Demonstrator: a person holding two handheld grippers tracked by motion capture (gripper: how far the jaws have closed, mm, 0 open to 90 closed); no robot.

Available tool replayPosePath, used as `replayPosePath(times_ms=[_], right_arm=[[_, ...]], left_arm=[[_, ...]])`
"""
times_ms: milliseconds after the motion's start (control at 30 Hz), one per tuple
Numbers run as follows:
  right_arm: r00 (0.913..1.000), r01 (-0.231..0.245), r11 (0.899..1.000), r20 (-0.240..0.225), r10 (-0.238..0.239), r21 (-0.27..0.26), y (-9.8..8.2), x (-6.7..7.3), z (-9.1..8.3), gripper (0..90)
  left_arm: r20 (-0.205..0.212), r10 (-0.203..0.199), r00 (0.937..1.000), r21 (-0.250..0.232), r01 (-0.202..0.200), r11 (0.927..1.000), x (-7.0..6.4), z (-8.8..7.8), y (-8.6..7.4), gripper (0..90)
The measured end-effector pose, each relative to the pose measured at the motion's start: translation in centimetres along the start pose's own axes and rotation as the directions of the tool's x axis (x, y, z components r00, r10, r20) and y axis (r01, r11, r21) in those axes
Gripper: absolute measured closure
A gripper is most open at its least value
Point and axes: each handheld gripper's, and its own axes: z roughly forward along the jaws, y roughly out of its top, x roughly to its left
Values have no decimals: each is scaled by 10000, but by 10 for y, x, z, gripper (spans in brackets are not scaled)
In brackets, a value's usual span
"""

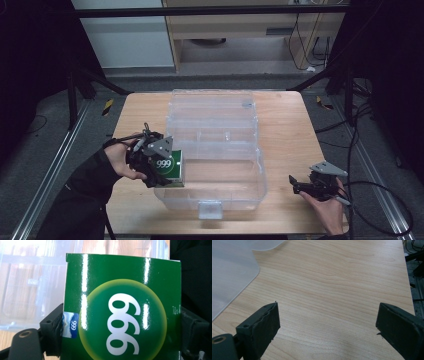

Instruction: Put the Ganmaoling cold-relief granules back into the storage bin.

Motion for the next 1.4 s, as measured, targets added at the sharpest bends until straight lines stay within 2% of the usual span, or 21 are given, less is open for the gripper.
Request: replayPosePath(times_ms=[333, 867, 1133, 1400], right_arm=[[10000, 14, 10000, -30, -14, 15, 0, 1, 0, 58], [9999, 49, 10000, -113, -49, 51, 0, 2, 1, 60], [9999, 125, 9999, -64, -125, 72, 0, 2, 2, 59], [9998, 199, 9998, -78, -198, 89, -1, 3, 3, 57]], left_arm=[[126, 117, 9999, 185, -120, 9998, 3, 18, 2, 145], [515, -100, 9986, 394, 80, 9992, 2, 52, -7, 145], [527, -209, 9984, 467, 184, 9987, 1, 62, -13, 145], [534, -376, 9979, 301, 361, 9989, 0, 70, -19, 145]])
